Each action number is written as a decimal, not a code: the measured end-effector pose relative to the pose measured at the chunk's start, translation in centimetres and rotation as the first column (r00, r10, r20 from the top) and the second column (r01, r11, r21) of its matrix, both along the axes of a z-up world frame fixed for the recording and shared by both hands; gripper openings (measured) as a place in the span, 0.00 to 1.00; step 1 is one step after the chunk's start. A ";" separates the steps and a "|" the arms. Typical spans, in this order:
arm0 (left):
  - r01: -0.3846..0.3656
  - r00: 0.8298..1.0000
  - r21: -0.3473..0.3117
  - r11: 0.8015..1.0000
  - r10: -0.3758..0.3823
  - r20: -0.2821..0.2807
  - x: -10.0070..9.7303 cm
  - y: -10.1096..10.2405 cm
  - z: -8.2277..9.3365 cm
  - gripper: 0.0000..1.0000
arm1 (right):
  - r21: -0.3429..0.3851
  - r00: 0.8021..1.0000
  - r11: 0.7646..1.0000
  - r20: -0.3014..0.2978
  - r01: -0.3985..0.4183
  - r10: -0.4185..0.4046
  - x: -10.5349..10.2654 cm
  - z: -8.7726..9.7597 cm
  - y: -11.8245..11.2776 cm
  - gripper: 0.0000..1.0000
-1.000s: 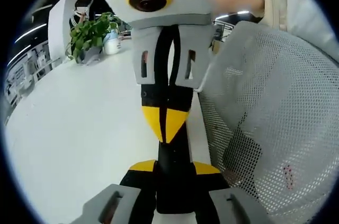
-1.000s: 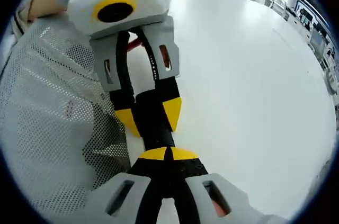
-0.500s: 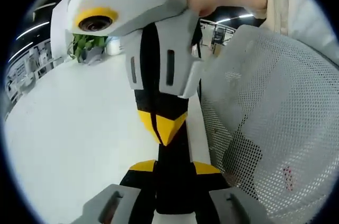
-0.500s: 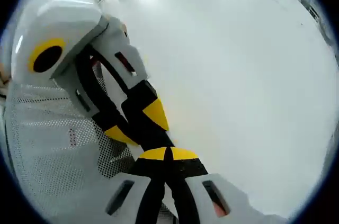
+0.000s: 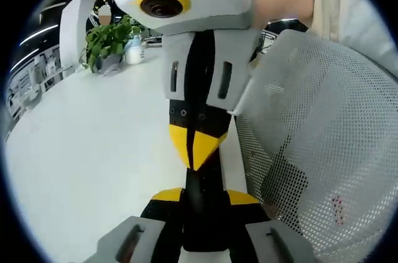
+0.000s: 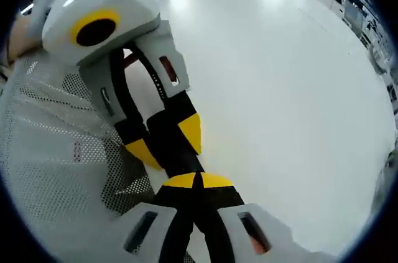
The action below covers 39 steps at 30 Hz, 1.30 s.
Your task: Press the specified remote control buttons in sequence, fully releasing each button before pressing the next.
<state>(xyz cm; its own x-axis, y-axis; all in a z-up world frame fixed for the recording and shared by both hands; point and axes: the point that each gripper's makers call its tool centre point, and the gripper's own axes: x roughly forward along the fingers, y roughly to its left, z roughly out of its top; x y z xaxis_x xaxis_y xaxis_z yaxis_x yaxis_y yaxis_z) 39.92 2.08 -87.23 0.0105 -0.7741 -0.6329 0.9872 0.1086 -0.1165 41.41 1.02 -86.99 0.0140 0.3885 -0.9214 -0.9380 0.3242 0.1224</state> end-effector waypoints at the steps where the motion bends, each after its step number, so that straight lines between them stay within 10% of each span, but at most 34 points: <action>1: 0.000 1.000 0.000 1.000 0.000 0.000 0.0 0.0 0.0 0.25 | 0.002 1.000 1.000 0.019 -0.007 0.007 0.0 0.0 0.1 0.00; 21: 0.000 1.000 0.000 1.000 0.000 0.001 0.0 0.0 0.0 0.25 | 0.028 0.991 0.994 0.080 -0.110 0.107 -1.4 0.3 1.2 0.00; 39: 0.002 1.000 0.002 1.000 -0.002 0.002 0.0 -0.1 0.1 0.25 | -0.002 0.999 1.000 0.038 0.004 -0.004 -1.0 0.1 1.2 0.00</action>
